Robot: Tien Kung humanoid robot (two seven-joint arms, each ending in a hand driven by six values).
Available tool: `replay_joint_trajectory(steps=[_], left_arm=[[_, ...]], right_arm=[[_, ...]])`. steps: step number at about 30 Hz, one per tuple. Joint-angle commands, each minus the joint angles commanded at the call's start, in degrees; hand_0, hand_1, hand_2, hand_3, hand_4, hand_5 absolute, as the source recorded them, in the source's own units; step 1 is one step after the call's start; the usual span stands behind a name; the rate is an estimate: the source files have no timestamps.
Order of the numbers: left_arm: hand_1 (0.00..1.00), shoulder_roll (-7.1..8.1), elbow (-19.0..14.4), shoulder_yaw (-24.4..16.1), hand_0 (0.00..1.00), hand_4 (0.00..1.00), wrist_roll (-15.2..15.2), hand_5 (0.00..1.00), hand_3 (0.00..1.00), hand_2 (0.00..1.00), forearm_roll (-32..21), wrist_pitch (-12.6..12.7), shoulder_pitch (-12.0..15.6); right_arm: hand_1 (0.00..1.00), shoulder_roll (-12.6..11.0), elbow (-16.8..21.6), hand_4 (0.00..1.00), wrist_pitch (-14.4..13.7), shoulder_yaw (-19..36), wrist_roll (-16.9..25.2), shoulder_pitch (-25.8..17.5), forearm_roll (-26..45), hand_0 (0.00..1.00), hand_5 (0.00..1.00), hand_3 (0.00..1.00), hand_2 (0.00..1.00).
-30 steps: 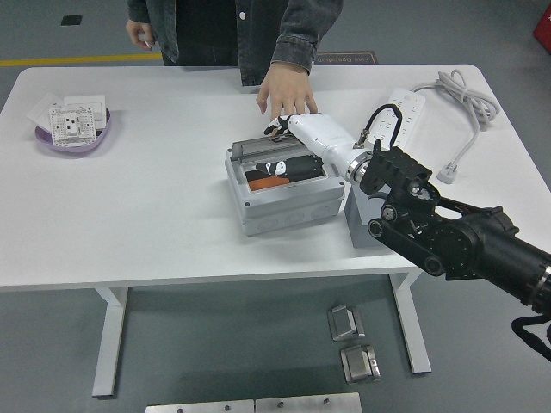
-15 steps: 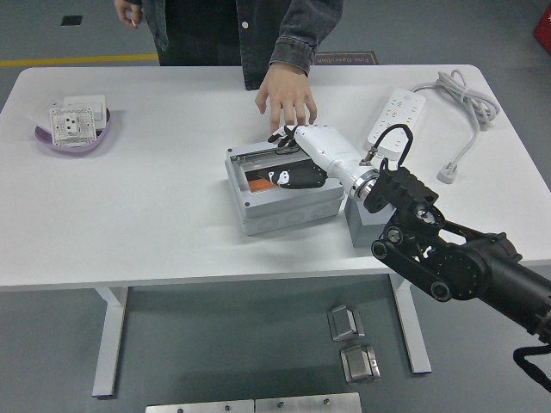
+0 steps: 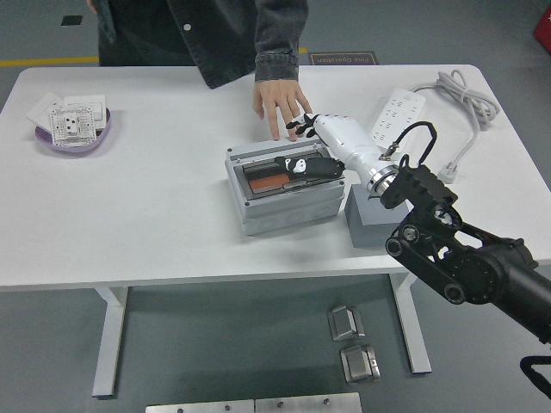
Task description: Pick up the cylinder from the cube,place it in the box,flap close box
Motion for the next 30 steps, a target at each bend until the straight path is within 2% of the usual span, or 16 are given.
replay_joint_trajectory(steps=[5, 10, 14, 17, 20, 25, 26, 30], left_arm=[[0.588, 0.14, 0.0, -2.91, 0.634, 0.446, -0.02, 0.097, 0.586, 0.545, 3.05, -0.21, 0.45], [0.588, -0.35, 0.0, -3.16, 0.634, 0.443, -0.08, 0.095, 0.586, 0.545, 3.09, -0.25, 0.65], [0.587, -0.94, 0.0, -3.61, 0.635, 0.442, -0.09, 0.095, 0.586, 0.545, 3.36, -0.3, 0.86], [0.587, -1.27, 0.0, -4.29, 0.635, 0.442, -0.08, 0.095, 0.586, 0.545, 4.06, -0.36, 1.08], [0.587, -1.41, 0.0, -4.23, 0.634, 0.441, -0.15, 0.095, 0.586, 0.545, 3.99, -0.33, 1.17], [0.587, -1.52, 0.0, -3.56, 0.634, 0.441, -0.25, 0.095, 0.586, 0.545, 3.31, -0.26, 1.25], [0.586, -1.55, 0.0, -3.45, 0.634, 0.44, -0.25, 0.095, 0.585, 0.544, 3.21, -0.27, 1.26], [0.586, -1.6, 0.0, -3.32, 0.634, 0.44, -0.29, 0.095, 0.585, 0.544, 3.13, -0.27, 1.27]], right_arm=[[0.63, -2.98, 4.85, 0.85, 0.07, 8.61, -0.75, -4.44, -4.22, 0.656, 0.668, 0.761, 0.696], [0.627, -3.59, 9.09, 0.85, -1.25, 18.63, -0.99, -10.36, -6.66, 0.652, 0.671, 0.76, 0.696], [0.62, -1.31, 10.58, 0.847, -4.89, 27.07, 2.42, -15.88, -2.9, 0.645, 0.675, 0.753, 0.692], [0.62, 1.42, 9.02, 0.847, -8.03, 32.03, 7.18, -19.61, 3.07, 0.645, 0.675, 0.753, 0.692], [0.617, 3.84, 7.24, 0.844, -9.39, 35.14, 12.37, -22.46, 9.25, 0.64, 0.677, 0.749, 0.689], [0.617, 6.98, 5.21, 0.844, -7.91, 35.24, 21.21, -25.47, 19.95, 0.64, 0.677, 0.749, 0.689], [0.641, 7.33, 5.03, 0.863, -7.33, 34.97, 22.58, -25.78, 21.86, 0.638, 0.629, 0.761, 0.7], [0.641, 8.09, 4.85, 0.863, -5.44, 34.52, 27.43, -26.33, 30.49, 0.638, 0.629, 0.761, 0.7]])
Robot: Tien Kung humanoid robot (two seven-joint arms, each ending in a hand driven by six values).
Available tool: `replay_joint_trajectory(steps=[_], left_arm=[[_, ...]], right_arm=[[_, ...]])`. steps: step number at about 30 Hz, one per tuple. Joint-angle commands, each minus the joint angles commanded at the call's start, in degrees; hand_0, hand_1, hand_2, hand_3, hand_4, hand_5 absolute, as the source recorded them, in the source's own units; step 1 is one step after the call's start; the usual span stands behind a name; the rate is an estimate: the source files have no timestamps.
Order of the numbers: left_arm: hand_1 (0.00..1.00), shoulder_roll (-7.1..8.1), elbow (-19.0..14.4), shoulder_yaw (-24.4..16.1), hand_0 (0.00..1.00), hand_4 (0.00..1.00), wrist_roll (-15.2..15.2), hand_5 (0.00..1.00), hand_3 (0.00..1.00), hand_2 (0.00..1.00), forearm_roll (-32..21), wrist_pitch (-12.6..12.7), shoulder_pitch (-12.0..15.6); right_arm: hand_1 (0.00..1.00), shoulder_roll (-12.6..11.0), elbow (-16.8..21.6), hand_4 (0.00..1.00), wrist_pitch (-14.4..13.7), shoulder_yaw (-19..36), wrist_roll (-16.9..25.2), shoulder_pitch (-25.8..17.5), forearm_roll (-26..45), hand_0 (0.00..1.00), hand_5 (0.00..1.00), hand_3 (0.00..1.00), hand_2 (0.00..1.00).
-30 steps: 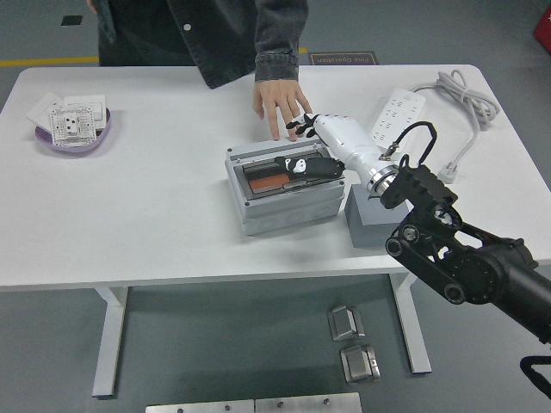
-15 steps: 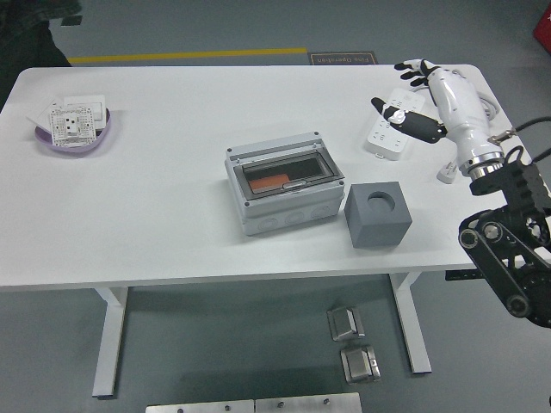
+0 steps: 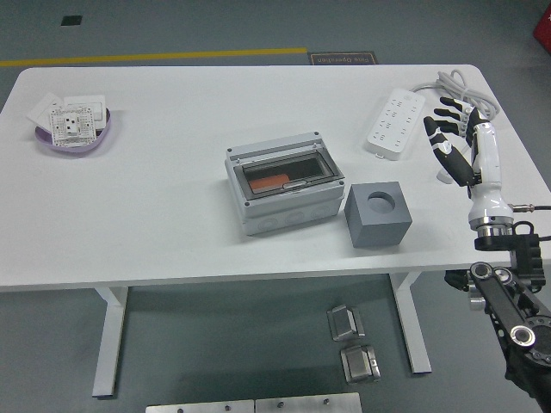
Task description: Pick up the cylinder from the cube,place it in the box,flap close box
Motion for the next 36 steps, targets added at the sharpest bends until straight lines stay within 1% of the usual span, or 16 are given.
replay_joint_trajectory(steps=[1, 2, 7, 8, 13, 14, 19, 20, 29, 36], left_arm=[[0.586, 0.0, 0.0, 0.09, 0.634, 0.44, -0.01, 0.095, 0.585, 0.544, -0.08, 0.01, -0.02], [0.585, -0.01, 0.0, 0.15, 0.635, 0.439, -0.02, 0.094, 0.584, 0.543, -0.14, 0.02, -0.05], [0.585, -0.04, 0.0, 0.57, 0.635, 0.439, -0.03, 0.094, 0.584, 0.543, -0.53, 0.05, -0.22], [0.585, -0.06, 0.0, 0.62, 0.635, 0.439, -0.04, 0.093, 0.584, 0.543, -0.58, 0.05, -0.23], [0.585, -0.16, 0.0, -0.12, 0.635, 0.439, -0.1, 0.093, 0.584, 0.543, 0.11, -0.01, -0.1], [0.584, -0.17, 0.0, -0.35, 0.635, 0.439, -0.12, 0.09, 0.584, 0.543, 0.32, -0.03, -0.05], [0.584, -0.12, 0.0, -1.21, 0.635, 0.439, -0.21, 0.09, 0.584, 0.543, 1.1, -0.11, 0.19], [0.583, -0.1, 0.0, -1.3, 0.635, 0.438, -0.22, 0.091, 0.583, 0.541, 1.17, -0.11, 0.21], [0.582, -0.02, 0.0, -1.13, 0.638, 0.441, -0.26, 0.092, 0.582, 0.54, 1.02, -0.14, 0.13], [0.581, 0.34, 0.0, -0.81, 0.638, 0.44, -0.53, 0.085, 0.582, 0.54, 0.82, -0.11, 0.02]], right_arm=[[0.641, 0.02, 0.11, 0.863, 0.2, 0.08, 0.34, -0.04, 1.73, 0.638, 0.629, 0.761, 0.7], [0.72, 0.0, 0.23, 0.982, 0.3, 0.15, 0.37, -0.07, 3.06, 0.725, 0.657, 0.856, 0.778], [0.72, 0.13, 0.23, 0.982, 0.47, 0.02, -0.62, -0.42, 6.68, 0.725, 0.657, 0.856, 0.778], [0.82, 0.25, 0.06, 0.998, 0.51, -0.08, -0.5, -0.53, 7.18, 0.848, 0.706, 0.939, 0.859], [0.82, 0.55, -0.67, 0.998, 0.55, -0.91, 0.57, -1.13, 9.48, 0.848, 0.706, 0.939, 0.859], [0.872, 0.53, -0.74, 0.998, 0.5, -1.02, 0.74, -1.23, 9.73, 0.889, 0.741, 0.965, 0.897], [0.872, 0.41, -0.84, 0.998, 0.09, -1.09, 1.4, -1.5, 10.38, 0.889, 0.741, 0.965, 0.897], [0.876, 0.38, -0.84, 0.998, -0.02, -1.11, 1.47, -1.5, 10.4, 0.901, 0.762, 0.968, 0.897], [0.875, 0.46, -0.78, 0.998, -1.47, -1.17, 2.19, -0.22, 9.26, 0.905, 0.776, 0.962, 0.895], [0.873, -0.62, 0.07, 0.998, -2.01, -0.61, 1.48, 0.08, 7.78, 0.903, 0.78, 0.951, 0.888]])
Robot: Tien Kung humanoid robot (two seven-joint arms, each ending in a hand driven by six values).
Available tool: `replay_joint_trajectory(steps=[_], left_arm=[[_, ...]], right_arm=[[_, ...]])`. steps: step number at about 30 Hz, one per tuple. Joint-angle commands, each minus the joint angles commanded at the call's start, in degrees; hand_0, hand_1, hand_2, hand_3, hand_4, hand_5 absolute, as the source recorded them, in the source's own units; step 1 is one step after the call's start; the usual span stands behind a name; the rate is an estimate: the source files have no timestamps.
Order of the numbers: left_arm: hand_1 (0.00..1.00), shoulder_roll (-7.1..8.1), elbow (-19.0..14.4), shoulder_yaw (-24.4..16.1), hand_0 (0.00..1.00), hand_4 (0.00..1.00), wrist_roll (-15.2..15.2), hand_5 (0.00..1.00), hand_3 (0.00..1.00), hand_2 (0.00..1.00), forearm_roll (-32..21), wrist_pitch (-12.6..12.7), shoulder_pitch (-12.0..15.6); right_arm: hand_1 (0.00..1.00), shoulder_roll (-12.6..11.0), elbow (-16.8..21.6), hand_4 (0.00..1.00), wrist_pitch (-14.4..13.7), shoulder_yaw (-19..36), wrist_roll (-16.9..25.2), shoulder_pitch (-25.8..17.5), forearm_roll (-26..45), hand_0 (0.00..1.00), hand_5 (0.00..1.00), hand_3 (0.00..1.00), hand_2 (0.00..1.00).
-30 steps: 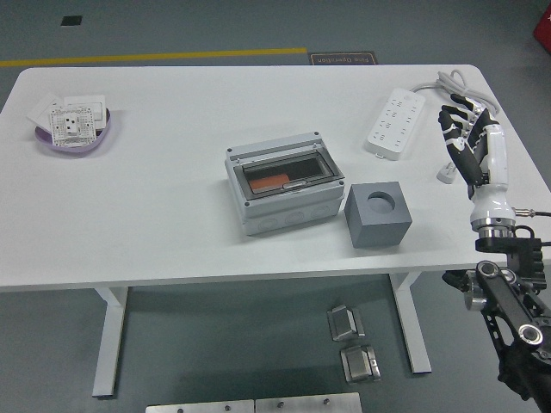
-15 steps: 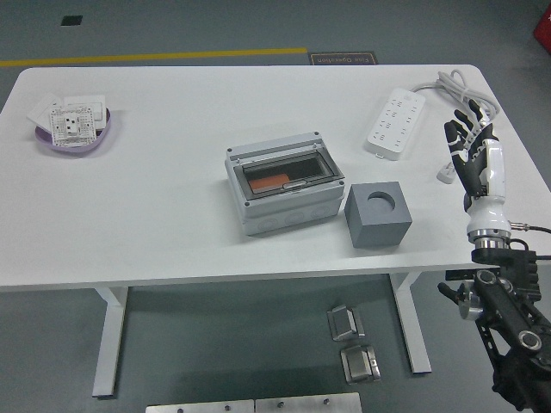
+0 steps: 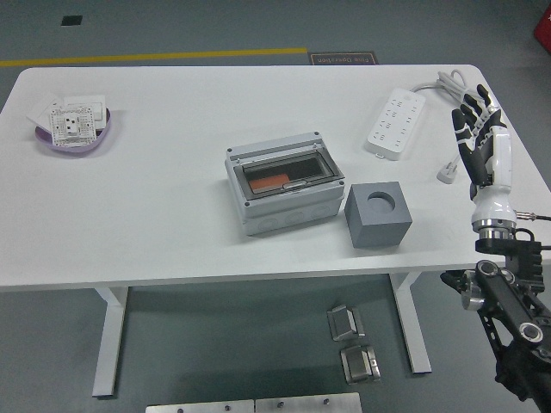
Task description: Pick up the cylinder from the cube,place it in the box,flap close box
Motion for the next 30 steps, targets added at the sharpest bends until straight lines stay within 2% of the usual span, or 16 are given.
replay_joint_trajectory(steps=[17, 30], left_arm=[[0.578, 1.18, 0.0, 0.64, 0.639, 0.443, -0.1, 0.069, 0.58, 0.537, -0.22, -0.04, -1.11], [0.575, 1.82, 0.0, 0.6, 0.639, 0.438, -0.31, 0.064, 0.579, 0.536, -0.01, 0.13, -1.0]], right_arm=[[0.866, -1.78, 1.31, 0.998, -0.84, 0.72, -2.42, -0.51, -3.4, 0.901, 0.789, 0.931, 0.877], [0.861, -2.14, 1.98, 0.998, -0.1, 0.18, -2.44, -1.16, -2.23, 0.902, 0.791, 0.925, 0.873]])
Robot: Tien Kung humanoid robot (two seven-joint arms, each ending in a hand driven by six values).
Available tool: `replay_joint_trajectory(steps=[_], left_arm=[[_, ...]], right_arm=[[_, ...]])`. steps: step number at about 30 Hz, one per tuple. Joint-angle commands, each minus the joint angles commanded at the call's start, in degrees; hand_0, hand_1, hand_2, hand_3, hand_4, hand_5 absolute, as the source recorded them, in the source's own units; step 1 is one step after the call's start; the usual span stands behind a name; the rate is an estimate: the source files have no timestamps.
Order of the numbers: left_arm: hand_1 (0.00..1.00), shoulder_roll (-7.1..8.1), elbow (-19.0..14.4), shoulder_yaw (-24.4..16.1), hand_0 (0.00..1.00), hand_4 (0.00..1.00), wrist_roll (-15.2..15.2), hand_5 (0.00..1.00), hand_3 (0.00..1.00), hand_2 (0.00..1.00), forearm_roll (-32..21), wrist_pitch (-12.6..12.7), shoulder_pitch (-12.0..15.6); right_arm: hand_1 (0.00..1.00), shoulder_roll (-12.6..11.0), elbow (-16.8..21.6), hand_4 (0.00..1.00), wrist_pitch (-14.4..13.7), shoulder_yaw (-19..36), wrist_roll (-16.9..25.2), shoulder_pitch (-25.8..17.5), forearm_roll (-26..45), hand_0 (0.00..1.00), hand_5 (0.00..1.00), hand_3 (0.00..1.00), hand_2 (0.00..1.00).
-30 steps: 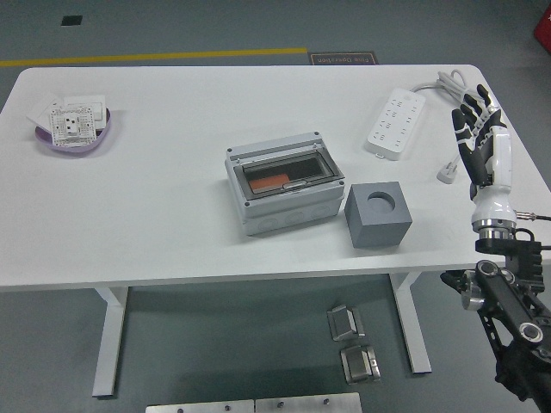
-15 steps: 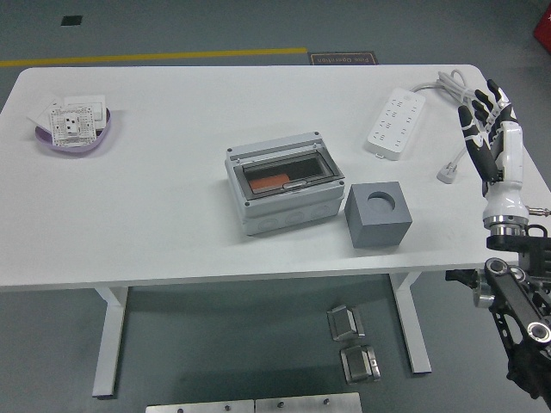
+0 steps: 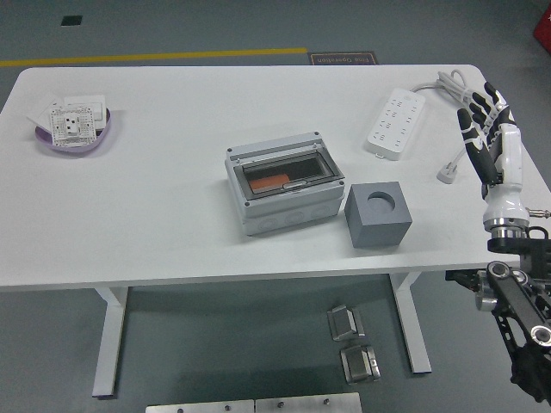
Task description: Pick up the cylinder from the cube,place it in the box,flap close box
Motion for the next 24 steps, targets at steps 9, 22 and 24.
replay_joint_trajectory(steps=[9, 22, 24], left_arm=[[0.574, -0.43, 0.0, 0.78, 0.639, 0.437, 0.09, 0.061, 0.582, 0.537, -1.18, 0.12, 0.1], [0.572, -0.43, 0.0, 2.21, 0.639, 0.432, 0.32, 0.054, 0.581, 0.537, -2.95, 0.27, 0.07], [0.572, -0.43, 0.0, 2.1, 0.639, 0.432, 0.35, 0.054, 0.581, 0.537, -2.88, 0.26, 0.11]], right_arm=[[0.838, -0.07, 0.61, 0.998, 0.04, 0.07, -0.85, -0.29, -1.49, 0.882, 0.787, 0.916, 0.853], [0.839, 0.08, 0.14, 0.998, -0.16, 0.04, -1.52, -0.44, -2.65, 0.88, 0.782, 0.911, 0.849], [0.839, 0.12, -0.23, 0.998, -0.12, -0.23, -1.22, -0.39, -1.99, 0.88, 0.782, 0.911, 0.849]])
